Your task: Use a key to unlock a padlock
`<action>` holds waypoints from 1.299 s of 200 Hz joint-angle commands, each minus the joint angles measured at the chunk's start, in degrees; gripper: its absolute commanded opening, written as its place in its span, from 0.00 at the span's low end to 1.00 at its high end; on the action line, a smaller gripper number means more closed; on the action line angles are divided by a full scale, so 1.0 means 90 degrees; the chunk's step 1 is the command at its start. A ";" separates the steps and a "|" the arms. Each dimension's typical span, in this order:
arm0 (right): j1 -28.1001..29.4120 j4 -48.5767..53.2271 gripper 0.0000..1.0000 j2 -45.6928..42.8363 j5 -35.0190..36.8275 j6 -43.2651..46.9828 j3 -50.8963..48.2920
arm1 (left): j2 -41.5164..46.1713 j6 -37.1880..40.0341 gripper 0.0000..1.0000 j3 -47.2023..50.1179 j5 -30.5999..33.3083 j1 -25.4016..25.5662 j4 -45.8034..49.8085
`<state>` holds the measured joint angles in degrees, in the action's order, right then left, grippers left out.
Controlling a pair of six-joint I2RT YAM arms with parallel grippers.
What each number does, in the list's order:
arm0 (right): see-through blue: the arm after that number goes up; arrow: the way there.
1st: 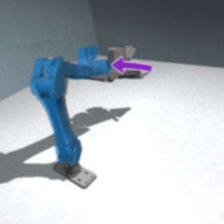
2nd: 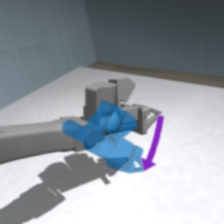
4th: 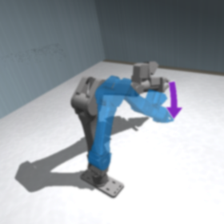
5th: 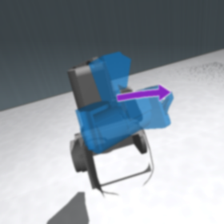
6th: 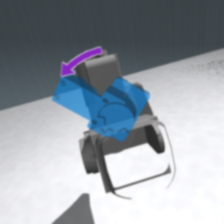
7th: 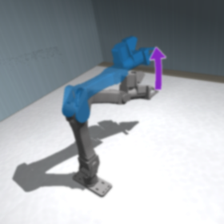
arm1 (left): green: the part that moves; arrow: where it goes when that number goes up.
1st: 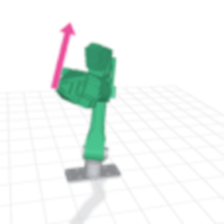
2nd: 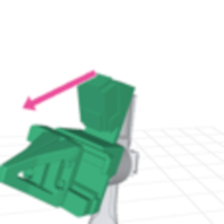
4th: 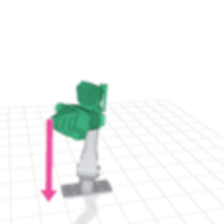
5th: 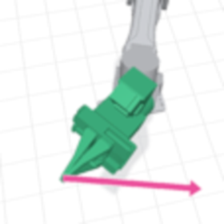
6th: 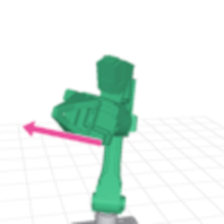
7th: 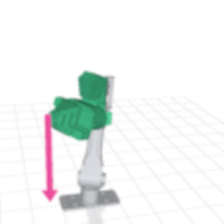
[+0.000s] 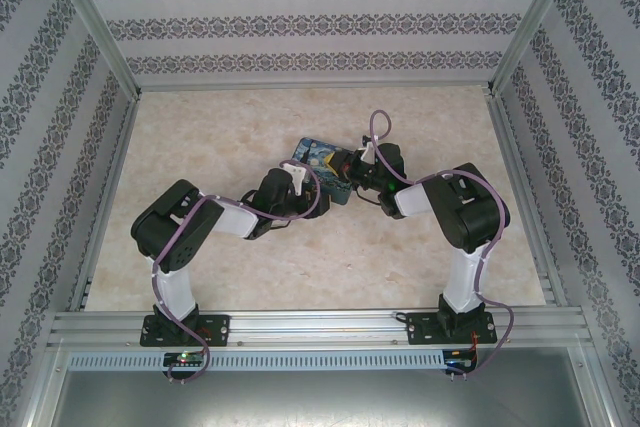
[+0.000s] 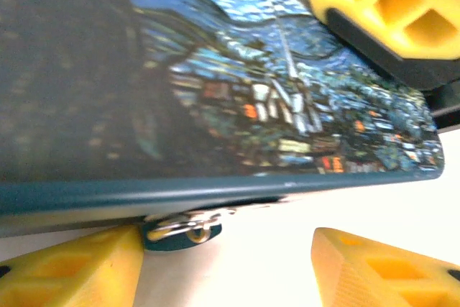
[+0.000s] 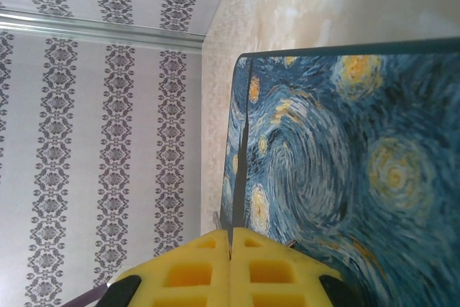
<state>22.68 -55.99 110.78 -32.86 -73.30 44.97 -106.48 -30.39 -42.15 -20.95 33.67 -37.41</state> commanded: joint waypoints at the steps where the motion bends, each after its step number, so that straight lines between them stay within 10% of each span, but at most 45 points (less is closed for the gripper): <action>1: 0.0107 0.0362 0.00 0.0259 -0.0011 0.0052 0.0009 | -0.0159 -0.0129 0.63 -0.0132 -0.0311 0.0019 -0.0323; 73: 0.0128 0.0371 0.00 0.0264 -0.0001 0.0048 0.0017 | -0.0224 -0.0009 0.64 -0.0256 0.0374 0.0067 0.0154; 149: 0.0137 0.0361 0.00 0.0269 0.0014 0.0048 0.0010 | -0.0307 -0.1706 0.63 0.0286 -0.1015 0.0011 -0.2190; 260: 0.0137 0.0339 0.00 0.0288 0.0000 0.0040 0.0011 | -0.0806 -0.3131 0.63 0.0767 -0.0227 -0.0011 -0.3690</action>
<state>22.76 -56.05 111.07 -32.82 -73.30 45.28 -112.75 -53.76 -36.29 -25.63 33.74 -63.26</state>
